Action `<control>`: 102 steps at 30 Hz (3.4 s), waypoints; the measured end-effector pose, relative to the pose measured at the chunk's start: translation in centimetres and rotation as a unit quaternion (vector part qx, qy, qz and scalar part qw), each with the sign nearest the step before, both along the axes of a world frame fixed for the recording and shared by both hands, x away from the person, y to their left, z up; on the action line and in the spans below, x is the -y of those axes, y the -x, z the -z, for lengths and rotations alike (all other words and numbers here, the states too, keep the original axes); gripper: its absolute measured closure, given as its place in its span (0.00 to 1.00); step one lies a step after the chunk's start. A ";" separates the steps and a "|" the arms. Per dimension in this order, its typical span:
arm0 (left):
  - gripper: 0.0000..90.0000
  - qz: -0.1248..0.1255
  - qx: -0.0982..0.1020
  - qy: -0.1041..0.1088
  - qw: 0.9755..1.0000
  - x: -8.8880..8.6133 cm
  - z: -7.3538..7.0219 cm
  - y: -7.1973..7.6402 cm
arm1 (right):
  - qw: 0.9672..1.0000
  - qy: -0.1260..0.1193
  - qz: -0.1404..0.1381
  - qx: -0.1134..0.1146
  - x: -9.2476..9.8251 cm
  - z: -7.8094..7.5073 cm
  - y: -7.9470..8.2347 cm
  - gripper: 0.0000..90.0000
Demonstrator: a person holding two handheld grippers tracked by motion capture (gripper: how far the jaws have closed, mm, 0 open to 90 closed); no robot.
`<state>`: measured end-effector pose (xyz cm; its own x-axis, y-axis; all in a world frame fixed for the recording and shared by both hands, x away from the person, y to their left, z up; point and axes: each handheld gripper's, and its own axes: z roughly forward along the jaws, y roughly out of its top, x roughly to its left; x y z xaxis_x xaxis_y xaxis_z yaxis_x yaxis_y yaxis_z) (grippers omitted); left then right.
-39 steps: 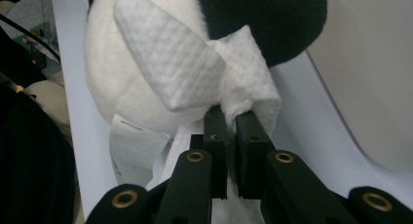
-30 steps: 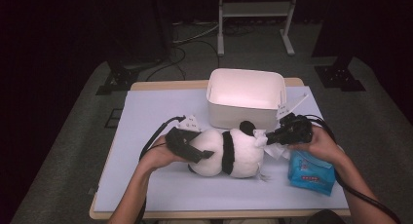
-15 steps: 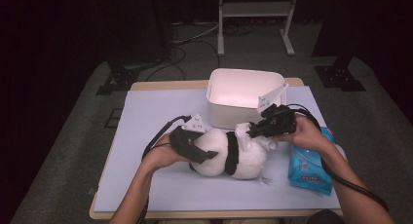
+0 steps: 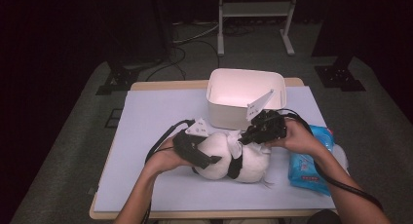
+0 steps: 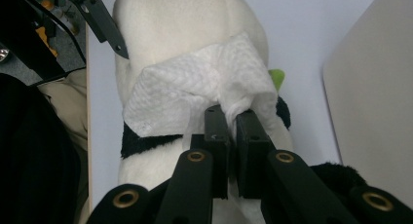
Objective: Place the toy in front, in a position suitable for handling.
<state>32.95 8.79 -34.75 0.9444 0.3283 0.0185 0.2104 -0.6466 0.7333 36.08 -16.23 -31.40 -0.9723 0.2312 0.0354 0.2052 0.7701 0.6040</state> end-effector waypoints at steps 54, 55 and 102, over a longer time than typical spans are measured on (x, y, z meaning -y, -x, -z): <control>0.29 0.048 -0.029 0.038 0.998 -0.8 -1.5 0.2 | 0.998 -0.040 -0.033 0.021 -2.2 -3.4 0.7 0.94; 0.29 0.048 -0.029 0.040 0.998 -0.8 -1.4 0.2 | 0.998 -0.040 -0.033 0.021 -2.1 -3.3 0.7 0.94; 0.30 0.042 -0.033 0.046 0.997 -1.8 -1.1 0.1 | 0.992 -0.069 0.096 -0.034 9.7 2.1 0.6 0.94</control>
